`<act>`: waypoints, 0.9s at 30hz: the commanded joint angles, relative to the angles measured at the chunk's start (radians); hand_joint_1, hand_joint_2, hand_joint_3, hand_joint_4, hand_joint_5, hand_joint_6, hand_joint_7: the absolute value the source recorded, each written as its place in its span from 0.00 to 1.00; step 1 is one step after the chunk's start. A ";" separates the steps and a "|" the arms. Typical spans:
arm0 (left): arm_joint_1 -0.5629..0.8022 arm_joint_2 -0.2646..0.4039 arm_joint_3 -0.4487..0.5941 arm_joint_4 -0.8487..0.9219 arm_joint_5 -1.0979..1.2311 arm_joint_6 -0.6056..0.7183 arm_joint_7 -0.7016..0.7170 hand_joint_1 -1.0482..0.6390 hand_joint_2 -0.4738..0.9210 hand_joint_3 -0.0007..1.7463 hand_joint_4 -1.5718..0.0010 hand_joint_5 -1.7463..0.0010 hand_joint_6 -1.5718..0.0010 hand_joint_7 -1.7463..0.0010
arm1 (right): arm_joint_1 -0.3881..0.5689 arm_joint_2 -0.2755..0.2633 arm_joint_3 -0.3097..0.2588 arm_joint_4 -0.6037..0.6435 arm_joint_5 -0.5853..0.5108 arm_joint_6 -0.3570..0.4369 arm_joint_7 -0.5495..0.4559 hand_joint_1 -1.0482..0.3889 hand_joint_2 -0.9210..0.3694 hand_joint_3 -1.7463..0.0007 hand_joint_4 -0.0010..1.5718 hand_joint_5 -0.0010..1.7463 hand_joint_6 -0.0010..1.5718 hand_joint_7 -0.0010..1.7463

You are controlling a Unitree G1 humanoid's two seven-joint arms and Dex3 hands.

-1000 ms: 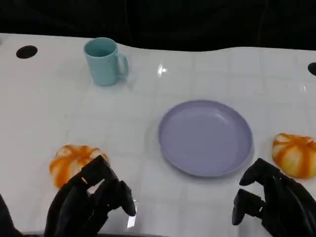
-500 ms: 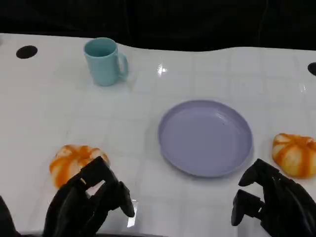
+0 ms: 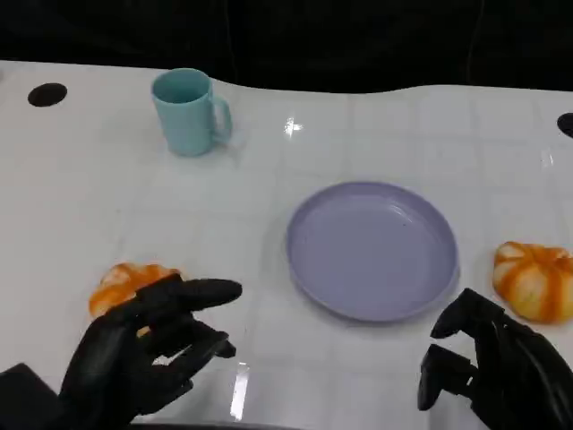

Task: Grasp the bread from the table and place it into the plate.

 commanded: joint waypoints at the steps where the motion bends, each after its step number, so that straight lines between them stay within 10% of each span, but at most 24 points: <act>1: 0.011 0.037 -0.011 -0.024 0.054 -0.038 0.041 0.38 1.00 0.10 0.69 0.47 0.55 0.98 | 0.003 -0.005 -0.002 -0.013 -0.002 -0.003 -0.007 0.35 0.00 0.75 0.45 1.00 0.27 1.00; 12: 0.032 0.168 -0.036 -0.166 0.390 -0.033 0.158 0.39 1.00 0.01 0.77 0.83 0.70 1.00 | 0.006 -0.001 0.001 -0.010 0.010 -0.008 0.000 0.35 0.00 0.75 0.46 1.00 0.27 1.00; 27: 0.047 0.257 -0.077 -0.245 0.749 0.059 0.242 0.38 1.00 0.01 0.87 0.96 0.82 1.00 | 0.009 -0.004 0.011 -0.017 -0.008 -0.019 -0.004 0.35 0.00 0.75 0.46 1.00 0.28 1.00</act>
